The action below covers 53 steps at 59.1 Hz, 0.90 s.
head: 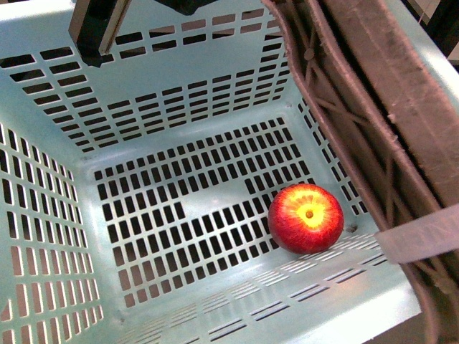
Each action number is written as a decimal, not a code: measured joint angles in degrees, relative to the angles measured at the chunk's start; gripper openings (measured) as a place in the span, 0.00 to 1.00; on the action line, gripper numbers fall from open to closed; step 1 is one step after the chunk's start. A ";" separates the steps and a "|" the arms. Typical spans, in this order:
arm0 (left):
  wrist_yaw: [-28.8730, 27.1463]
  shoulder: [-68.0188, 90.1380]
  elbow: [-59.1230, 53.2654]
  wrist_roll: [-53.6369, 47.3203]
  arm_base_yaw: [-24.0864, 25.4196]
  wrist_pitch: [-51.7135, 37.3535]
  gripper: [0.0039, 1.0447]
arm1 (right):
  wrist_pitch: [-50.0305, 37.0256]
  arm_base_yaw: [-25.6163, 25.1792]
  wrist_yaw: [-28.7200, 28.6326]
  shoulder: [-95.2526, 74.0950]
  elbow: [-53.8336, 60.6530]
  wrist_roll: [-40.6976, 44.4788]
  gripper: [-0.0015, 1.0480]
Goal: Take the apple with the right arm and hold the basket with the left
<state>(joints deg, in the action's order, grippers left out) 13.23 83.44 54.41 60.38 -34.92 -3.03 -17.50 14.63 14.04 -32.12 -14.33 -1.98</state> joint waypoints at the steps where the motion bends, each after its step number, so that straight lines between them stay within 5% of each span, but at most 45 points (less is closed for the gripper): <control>1: 0.07 0.00 0.00 0.00 0.00 0.00 0.14 | -0.07 -0.55 -0.55 0.57 0.63 0.26 0.58; 21: 0.28 -0.02 0.00 0.13 0.00 0.00 0.14 | 0.81 -7.26 -6.91 8.31 7.39 1.57 0.02; 30: 0.11 -0.02 0.00 0.02 0.00 0.00 0.14 | 2.40 -13.84 -13.40 11.76 9.42 1.79 0.02; 53: 0.28 -0.02 0.00 0.15 0.00 0.00 0.14 | 5.44 -14.45 -13.90 17.20 11.67 1.79 0.02</control>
<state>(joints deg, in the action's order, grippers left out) 13.52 83.42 54.41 60.53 -34.92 -3.03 -12.05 0.19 0.14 -14.92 -2.66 -0.19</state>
